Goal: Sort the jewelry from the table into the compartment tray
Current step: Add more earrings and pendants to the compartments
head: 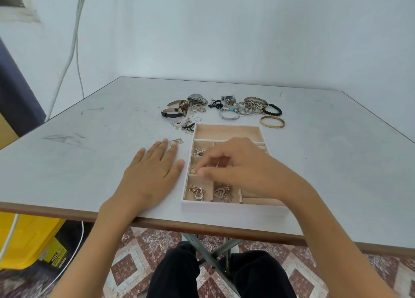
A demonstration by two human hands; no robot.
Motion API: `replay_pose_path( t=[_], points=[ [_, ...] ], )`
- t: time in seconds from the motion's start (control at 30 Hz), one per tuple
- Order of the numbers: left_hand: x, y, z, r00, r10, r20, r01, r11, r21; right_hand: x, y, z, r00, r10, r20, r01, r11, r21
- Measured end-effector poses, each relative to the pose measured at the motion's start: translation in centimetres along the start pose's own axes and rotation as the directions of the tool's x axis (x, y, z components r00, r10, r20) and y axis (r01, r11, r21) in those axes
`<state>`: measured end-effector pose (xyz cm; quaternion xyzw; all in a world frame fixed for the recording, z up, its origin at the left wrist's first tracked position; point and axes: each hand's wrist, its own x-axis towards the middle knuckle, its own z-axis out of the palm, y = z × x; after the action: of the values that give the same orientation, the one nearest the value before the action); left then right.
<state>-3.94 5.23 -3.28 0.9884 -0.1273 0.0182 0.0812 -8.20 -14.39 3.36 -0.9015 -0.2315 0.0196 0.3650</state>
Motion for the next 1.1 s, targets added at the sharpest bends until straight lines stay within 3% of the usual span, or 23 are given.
replay_pose_path(
  t=[0.2, 0.37, 0.47, 0.63, 0.8, 0.9, 1.1],
  points=[
    [1.8, -1.0, -1.9, 0.997, -0.030, -0.068, 0.024, 0.996, -0.081, 0.6, 1.3, -2.4, 0.990, 0.108, -0.085, -0.104, 0.994, 0.046],
    [7.4, -1.8, -3.0, 0.985, -0.103, -0.142, 0.051, 0.942, -0.331, 1.4, 2.1, -3.1, 0.978, 0.159, -0.135, -0.152, 0.987, 0.056],
    [9.8, -0.6, -3.0, 0.978, -0.077, -0.192, 0.024, 0.964, -0.264, 2.1, 2.7, -3.1, 0.975, 0.176, -0.139, -0.168, 0.984, 0.066],
    [12.3, 0.0, -2.7, 0.973, -0.143, -0.178, 0.114, 0.979, -0.166, 3.3, 3.3, -3.3, 0.979, 0.165, -0.119, -0.160, 0.986, 0.043],
    [13.4, -0.2, -2.4, 0.951, -0.194, -0.242, 0.143, 0.967, -0.213, 4.8, 3.2, -4.0, 0.984, 0.143, -0.108, -0.144, 0.989, -0.006],
    [13.6, -0.4, -2.0, 0.944, -0.213, -0.253, 0.098, 0.911, -0.399, 6.2, 3.0, -4.6, 0.983, 0.138, -0.118, -0.143, 0.989, -0.038],
    [13.6, -0.9, -3.2, 0.902, -0.232, -0.363, -0.116, 0.681, -0.723, 10.3, 3.9, -4.7, 0.949, 0.176, -0.260, -0.217, 0.966, -0.137]
  ],
)
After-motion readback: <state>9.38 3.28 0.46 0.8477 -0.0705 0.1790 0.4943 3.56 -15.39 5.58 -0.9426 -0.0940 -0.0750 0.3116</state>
